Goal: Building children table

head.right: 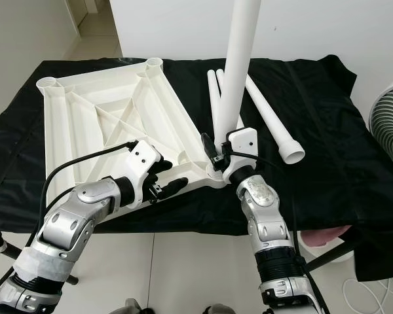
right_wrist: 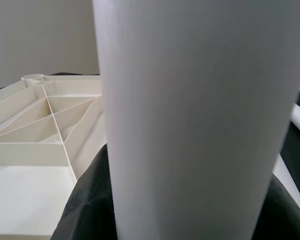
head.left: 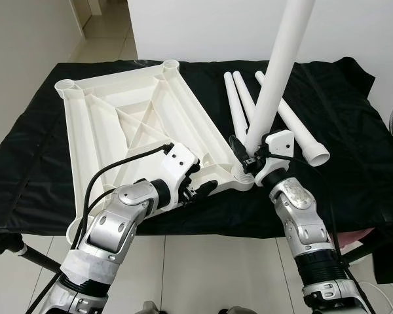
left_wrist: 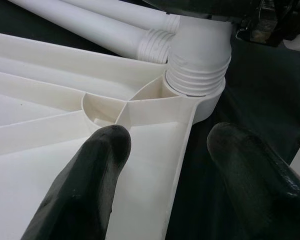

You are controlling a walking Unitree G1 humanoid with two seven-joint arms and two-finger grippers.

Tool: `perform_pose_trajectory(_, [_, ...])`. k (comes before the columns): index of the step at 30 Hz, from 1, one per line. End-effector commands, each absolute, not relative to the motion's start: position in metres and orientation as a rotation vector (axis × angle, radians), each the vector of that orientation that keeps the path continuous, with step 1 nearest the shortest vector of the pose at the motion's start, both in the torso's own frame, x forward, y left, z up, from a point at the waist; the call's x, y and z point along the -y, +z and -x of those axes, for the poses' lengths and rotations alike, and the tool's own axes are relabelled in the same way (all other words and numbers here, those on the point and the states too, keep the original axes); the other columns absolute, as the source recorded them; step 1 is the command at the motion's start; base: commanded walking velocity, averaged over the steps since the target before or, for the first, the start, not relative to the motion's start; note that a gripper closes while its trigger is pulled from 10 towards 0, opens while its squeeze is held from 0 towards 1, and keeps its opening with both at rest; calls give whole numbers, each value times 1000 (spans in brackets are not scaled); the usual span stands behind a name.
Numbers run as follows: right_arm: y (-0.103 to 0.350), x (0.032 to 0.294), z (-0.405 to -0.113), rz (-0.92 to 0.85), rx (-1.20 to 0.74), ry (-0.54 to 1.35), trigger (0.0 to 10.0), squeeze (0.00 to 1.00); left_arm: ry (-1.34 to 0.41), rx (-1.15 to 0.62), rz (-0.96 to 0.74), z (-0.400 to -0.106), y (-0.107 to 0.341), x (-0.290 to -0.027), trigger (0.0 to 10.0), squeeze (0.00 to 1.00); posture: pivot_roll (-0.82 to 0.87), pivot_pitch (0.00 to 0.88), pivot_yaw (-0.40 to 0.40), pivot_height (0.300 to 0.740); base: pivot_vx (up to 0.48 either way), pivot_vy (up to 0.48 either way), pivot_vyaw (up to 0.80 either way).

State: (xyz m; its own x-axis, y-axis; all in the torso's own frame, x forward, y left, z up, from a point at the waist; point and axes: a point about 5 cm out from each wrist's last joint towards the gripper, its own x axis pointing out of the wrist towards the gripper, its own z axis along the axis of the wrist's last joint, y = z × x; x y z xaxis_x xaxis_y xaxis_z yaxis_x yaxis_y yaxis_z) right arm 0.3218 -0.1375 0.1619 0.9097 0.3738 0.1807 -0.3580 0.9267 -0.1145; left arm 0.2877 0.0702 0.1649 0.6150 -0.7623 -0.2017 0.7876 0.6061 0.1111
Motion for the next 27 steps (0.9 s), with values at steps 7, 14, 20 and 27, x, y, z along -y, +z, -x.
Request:
perform_pose_trajectory(7, [128,143,-321,31,31,185,10000,0,-874,-147,-202,-288,164,-71,10000,0,-139,75,54,740,0,0,0])
perform_pose_trajectory(14, [127,141,-322,42,54,67,10000,0,-874,-146,-201,-289,165,-70,10000,0,-140,73,55,740,0,0,0])
perform_pose_trajectory(20, [127,134,-320,66,87,27,10000,0,-872,-146,-201,-289,165,-70,10000,0,-138,70,54,740,0,0,0])
perform_pose_trajectory(27, [124,133,-309,77,134,32,10000,0,-869,-147,-201,-289,165,-71,10000,0,-134,68,47,740,0,0,0])
